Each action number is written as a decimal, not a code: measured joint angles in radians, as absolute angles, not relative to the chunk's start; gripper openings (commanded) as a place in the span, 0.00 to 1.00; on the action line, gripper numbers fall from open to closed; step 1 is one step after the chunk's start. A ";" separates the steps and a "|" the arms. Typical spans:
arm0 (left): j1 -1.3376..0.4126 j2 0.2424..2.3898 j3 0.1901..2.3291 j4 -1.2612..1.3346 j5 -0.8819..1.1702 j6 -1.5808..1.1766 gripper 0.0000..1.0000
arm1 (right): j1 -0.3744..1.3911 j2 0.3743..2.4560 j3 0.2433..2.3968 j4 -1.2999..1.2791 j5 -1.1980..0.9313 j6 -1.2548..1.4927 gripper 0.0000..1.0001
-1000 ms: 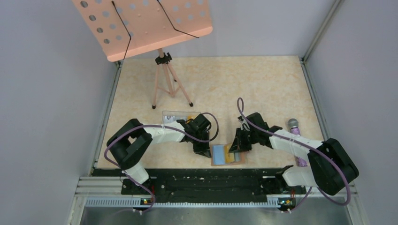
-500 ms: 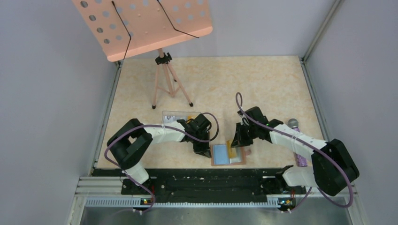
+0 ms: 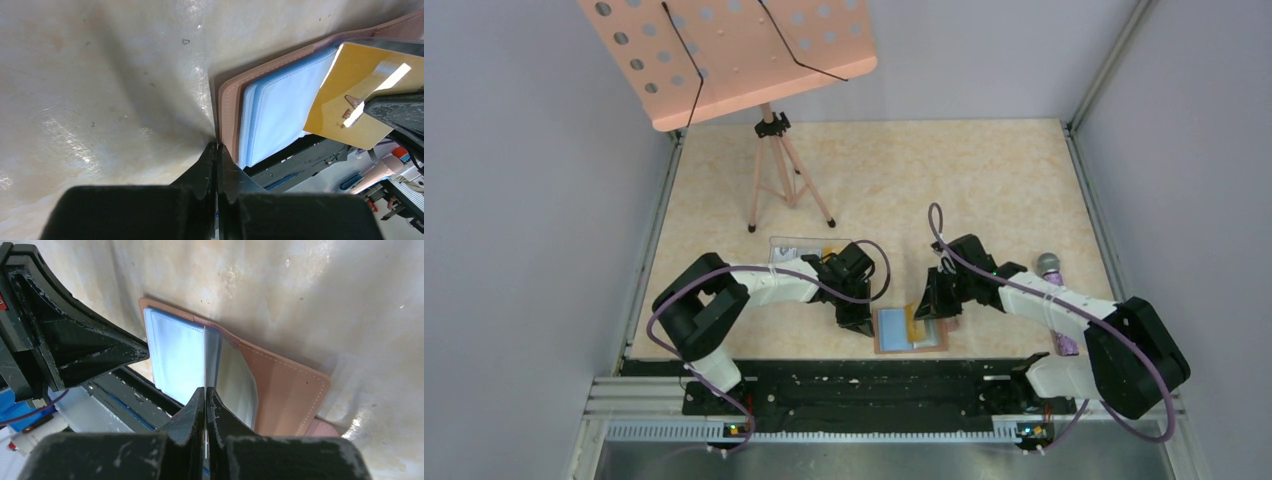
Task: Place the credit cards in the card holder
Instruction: Insert the credit card into the card holder.
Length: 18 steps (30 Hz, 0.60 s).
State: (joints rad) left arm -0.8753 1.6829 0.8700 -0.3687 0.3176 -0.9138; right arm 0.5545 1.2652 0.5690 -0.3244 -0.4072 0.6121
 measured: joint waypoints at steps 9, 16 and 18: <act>-0.876 1.687 0.875 -0.374 0.318 -0.912 0.00 | 0.554 1.265 0.523 -0.274 -0.434 0.646 0.00; -0.876 1.687 0.876 -0.375 0.317 -0.912 0.00 | 0.554 1.265 0.509 -0.259 -0.435 0.656 0.00; -0.876 1.687 0.876 -0.375 0.317 -0.912 0.00 | 0.554 1.265 0.498 -0.244 -0.439 0.664 0.00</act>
